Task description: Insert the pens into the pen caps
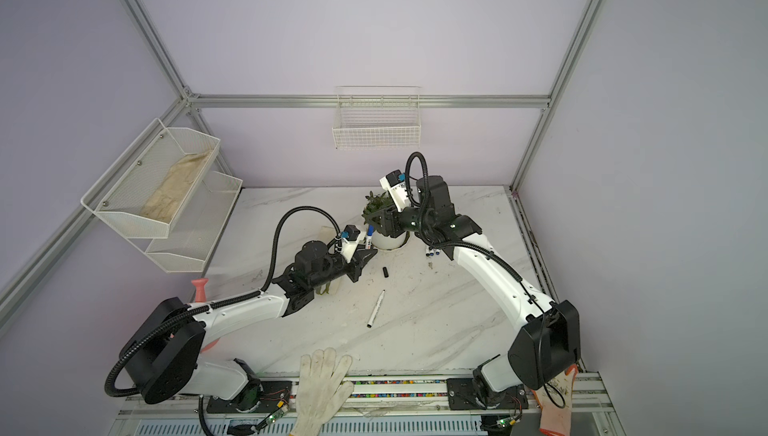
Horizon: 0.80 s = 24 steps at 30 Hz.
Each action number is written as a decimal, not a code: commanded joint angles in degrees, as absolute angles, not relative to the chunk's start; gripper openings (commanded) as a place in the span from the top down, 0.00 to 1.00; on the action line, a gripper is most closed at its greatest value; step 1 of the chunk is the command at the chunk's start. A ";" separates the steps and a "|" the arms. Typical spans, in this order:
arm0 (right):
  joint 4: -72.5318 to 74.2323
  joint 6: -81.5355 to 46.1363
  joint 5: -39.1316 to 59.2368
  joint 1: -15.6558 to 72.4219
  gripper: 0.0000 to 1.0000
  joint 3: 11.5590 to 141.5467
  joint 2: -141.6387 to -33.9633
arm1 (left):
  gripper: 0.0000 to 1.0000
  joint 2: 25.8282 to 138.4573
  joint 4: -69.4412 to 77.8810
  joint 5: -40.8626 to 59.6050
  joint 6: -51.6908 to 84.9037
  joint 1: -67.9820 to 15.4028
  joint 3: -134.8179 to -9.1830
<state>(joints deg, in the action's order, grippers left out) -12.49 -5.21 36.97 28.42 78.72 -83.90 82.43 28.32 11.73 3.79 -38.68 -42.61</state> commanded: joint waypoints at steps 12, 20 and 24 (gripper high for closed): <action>-7.89 -9.14 40.61 29.53 0.59 77.42 -83.82 | 1.00 81.51 33.25 11.51 3.25 -38.97 -41.79; -6.76 -10.67 40.98 30.54 0.80 74.43 -83.10 | 1.00 81.64 33.21 12.04 3.65 -39.02 -42.25; -7.37 -10.55 40.61 31.12 0.85 73.38 -83.43 | 1.00 81.53 33.14 12.07 3.80 -39.02 -42.20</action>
